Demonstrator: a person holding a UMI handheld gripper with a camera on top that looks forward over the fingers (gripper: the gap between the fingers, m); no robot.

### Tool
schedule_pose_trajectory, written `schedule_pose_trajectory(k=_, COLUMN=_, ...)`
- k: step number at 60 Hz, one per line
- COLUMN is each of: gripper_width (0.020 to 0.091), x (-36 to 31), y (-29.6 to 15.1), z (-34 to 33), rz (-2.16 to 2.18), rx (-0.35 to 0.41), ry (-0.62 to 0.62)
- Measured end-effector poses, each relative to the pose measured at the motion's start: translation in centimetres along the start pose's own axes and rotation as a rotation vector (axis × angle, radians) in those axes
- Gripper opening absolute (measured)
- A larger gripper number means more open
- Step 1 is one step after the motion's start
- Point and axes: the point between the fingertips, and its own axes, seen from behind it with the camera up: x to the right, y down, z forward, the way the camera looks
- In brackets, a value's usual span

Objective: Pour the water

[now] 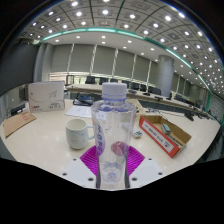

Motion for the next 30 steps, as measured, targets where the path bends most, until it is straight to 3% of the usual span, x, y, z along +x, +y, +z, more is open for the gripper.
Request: schedule_pose_trajectory(k=30, gripper_width=0.0321, x=6.9, y=-15.1, z=5.6, rz=-0.904, rx=0.078, ry=0.362)
